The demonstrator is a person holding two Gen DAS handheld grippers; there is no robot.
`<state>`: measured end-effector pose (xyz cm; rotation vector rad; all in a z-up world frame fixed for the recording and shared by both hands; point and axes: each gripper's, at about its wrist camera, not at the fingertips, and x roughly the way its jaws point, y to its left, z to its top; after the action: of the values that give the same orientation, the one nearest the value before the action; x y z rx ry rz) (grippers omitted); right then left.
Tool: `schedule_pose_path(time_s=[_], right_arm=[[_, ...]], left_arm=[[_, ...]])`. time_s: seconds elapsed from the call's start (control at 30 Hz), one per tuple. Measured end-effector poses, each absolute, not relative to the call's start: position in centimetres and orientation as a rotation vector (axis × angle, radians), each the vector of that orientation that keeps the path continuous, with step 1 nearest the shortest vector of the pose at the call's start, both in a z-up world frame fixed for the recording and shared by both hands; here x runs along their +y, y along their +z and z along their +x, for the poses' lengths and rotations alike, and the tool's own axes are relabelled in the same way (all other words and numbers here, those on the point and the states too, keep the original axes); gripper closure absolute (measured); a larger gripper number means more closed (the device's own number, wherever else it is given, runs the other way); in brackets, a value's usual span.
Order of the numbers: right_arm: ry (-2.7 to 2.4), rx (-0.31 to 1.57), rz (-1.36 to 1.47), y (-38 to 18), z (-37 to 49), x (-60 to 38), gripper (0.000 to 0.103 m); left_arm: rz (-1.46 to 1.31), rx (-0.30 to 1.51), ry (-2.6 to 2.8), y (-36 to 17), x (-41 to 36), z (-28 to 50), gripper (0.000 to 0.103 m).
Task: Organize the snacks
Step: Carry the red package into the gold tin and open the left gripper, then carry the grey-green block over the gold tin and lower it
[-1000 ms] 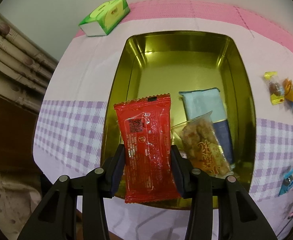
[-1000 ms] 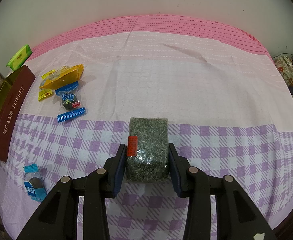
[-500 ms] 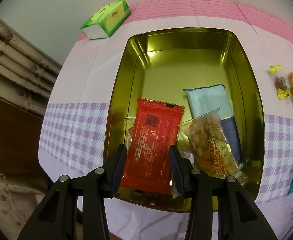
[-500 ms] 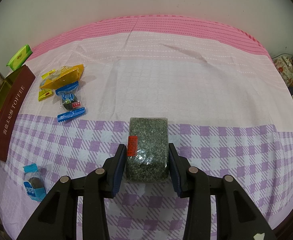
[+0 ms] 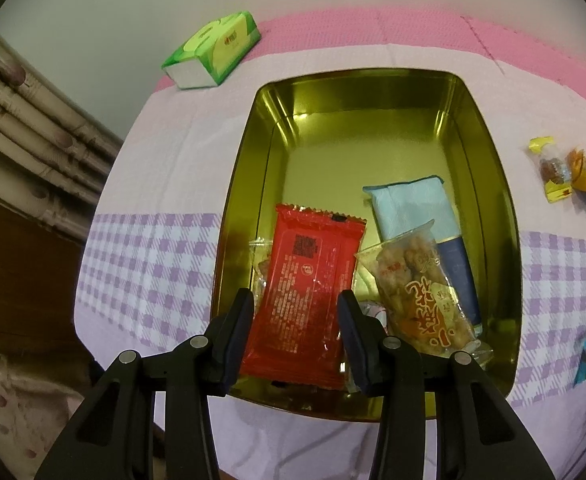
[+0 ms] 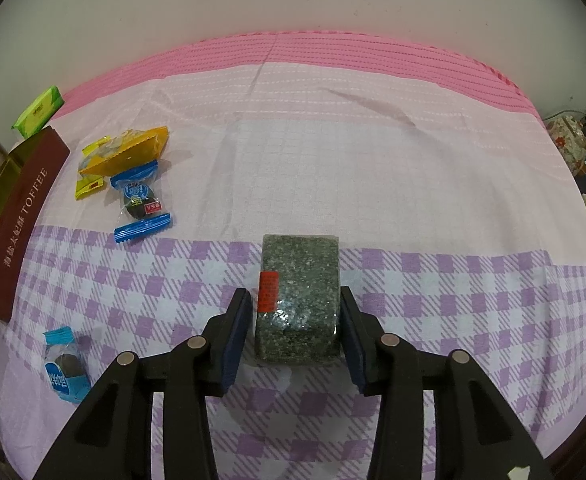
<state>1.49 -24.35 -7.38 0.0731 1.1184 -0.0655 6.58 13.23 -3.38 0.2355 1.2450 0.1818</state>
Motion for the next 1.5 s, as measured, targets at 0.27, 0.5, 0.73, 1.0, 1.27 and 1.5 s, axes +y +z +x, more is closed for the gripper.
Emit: schedule_pose_path(time_s=[0.27, 0.5, 0.73, 1.0, 1.27, 1.5], right_arm=[[-0.066, 1.115, 0.075, -7.3, 1.6, -24.8, 0.058], [-0.063, 1.115, 0.096, -7.3, 1.5, -24.7, 0.059], [-0.079, 1.112, 0.120, -7.4, 1.7, -25.5, 0.064], [-0.106, 1.121, 0.112, -7.4, 2.3, -26.5, 0.069], [-0.087, 1.118, 0.105, -6.8, 2.8, -24.1, 0.070], [0.011, 1.089, 0.078, -4.9, 4.3, -20.2, 0.070]], left_arm=[[0.222, 1.180, 0.181, -2.1, 13.3, 5.7, 0.058], [0.199, 1.129, 0.190, -1.3, 14.0, 4.7, 0.057], [0.144, 1.135, 0.194, -2.0, 14.9, 3.9, 0.057], [0.101, 1.121, 0.207, -2.3, 15.8, 3.1, 0.057], [0.038, 1.113, 0.244, -2.4, 18.0, 2.4, 0.057], [-0.005, 1.083, 0.272, -2.0, 19.4, 1.7, 0.057]])
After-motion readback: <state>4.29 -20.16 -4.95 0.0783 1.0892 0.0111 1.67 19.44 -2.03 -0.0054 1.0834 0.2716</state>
